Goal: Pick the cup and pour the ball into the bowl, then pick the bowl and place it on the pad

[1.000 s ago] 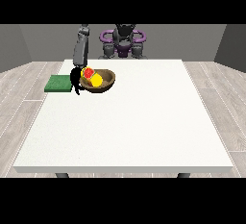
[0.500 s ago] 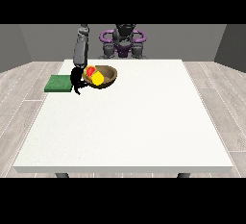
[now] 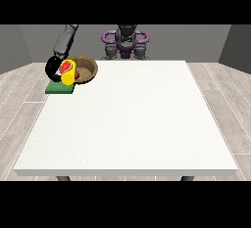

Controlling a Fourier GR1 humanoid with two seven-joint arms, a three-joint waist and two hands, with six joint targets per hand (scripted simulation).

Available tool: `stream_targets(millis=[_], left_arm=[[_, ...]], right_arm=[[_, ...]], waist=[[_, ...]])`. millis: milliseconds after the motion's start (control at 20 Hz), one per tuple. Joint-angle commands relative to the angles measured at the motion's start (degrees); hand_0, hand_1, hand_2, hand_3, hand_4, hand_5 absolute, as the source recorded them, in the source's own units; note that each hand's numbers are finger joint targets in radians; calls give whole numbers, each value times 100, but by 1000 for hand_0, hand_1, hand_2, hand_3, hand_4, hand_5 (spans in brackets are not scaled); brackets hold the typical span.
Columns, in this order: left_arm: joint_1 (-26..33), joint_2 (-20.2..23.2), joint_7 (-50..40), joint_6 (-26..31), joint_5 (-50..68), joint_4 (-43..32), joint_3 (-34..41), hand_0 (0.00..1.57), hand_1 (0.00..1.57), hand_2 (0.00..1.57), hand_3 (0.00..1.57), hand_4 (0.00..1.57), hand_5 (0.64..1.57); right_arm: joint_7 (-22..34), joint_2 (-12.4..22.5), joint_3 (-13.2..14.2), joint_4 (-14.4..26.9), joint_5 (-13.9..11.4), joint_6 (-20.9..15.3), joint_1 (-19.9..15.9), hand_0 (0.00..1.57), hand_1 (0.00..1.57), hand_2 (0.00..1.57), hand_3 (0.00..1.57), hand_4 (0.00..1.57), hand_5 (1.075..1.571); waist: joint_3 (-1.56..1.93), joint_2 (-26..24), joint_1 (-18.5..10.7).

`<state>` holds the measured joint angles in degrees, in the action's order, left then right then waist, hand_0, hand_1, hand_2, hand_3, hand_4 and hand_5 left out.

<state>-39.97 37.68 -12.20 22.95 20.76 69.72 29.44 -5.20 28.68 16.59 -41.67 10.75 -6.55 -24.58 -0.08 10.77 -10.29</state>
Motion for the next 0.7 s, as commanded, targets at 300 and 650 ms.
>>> stream_targets(millis=[300, 650], left_arm=[[637, 295, 631, 327, 34, -449, 353, 0, 0, 0, 0, 1205, 1543], [899, 427, 1235, 293, -228, -1109, 364, 0, 0, 0, 0, 1210, 1555]], right_arm=[[904, 1604, 410, 314, 157, 976, -365, 1571, 1571, 1571, 585, 1094, 1564], [1195, 1021, -132, -109, -262, 708, -351, 1571, 1571, 1571, 381, 1123, 1568]], waist=[[9, 23, 430], [5, -214, 827]])
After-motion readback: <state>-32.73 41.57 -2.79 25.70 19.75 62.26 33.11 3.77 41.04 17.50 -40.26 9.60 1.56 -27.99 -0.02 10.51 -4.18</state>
